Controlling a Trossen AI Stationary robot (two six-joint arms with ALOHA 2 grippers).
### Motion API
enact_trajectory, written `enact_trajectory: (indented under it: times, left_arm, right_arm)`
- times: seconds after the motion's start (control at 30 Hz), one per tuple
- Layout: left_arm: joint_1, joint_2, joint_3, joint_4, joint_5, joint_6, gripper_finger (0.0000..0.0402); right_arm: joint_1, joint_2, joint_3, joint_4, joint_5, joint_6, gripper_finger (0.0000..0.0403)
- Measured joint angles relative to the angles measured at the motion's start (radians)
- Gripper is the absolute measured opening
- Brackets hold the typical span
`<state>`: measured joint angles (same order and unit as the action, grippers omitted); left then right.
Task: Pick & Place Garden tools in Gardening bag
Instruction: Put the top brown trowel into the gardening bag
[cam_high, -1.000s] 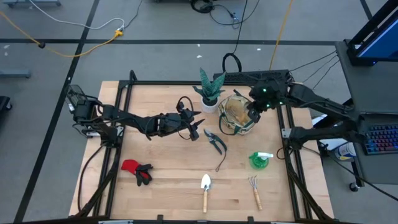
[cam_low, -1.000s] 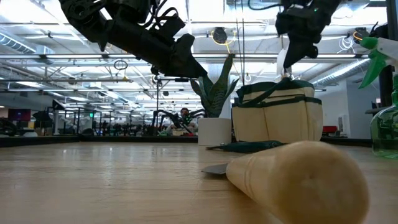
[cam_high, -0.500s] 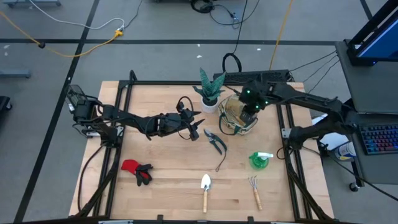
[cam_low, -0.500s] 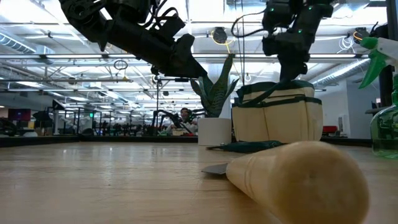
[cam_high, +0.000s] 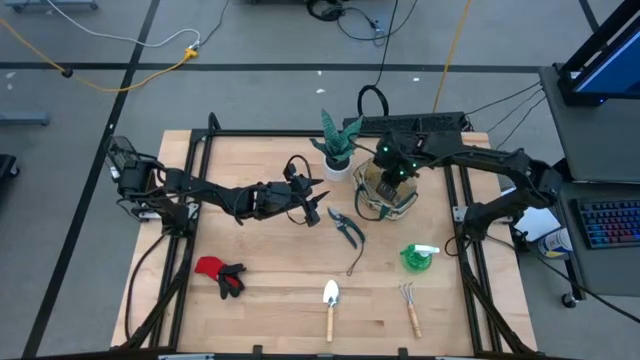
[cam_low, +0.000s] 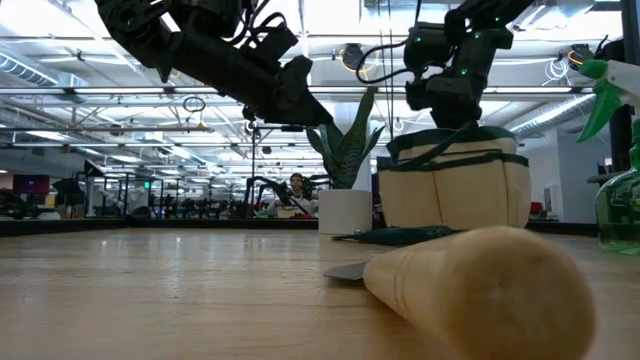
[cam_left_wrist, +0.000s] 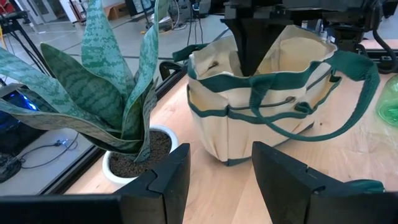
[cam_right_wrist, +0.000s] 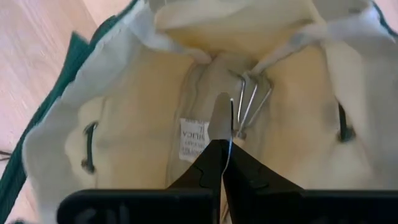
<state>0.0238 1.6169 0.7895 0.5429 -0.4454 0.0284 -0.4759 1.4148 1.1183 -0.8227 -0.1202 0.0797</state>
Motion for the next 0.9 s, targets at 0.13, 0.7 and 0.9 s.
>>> enact_trajectory:
  times: [0.13,0.7,0.9]
  left_arm:
    - [0.000,0.000,0.000,-0.004,0.000,0.000,0.0177]
    - [0.000,0.000,0.000,-0.025,0.000,0.001,0.0177]
    - [0.001,0.000,0.000,-0.025,0.000,0.001,0.0177]
  right_arm:
    - [0.000,0.021,-0.001,0.022,-0.017,-0.015,0.0000]
    - [0.000,0.093,-0.002,0.111,-0.014,-0.065,0.0001]
    - [0.000,0.092,-0.002,0.112,-0.013,-0.076,0.0027]
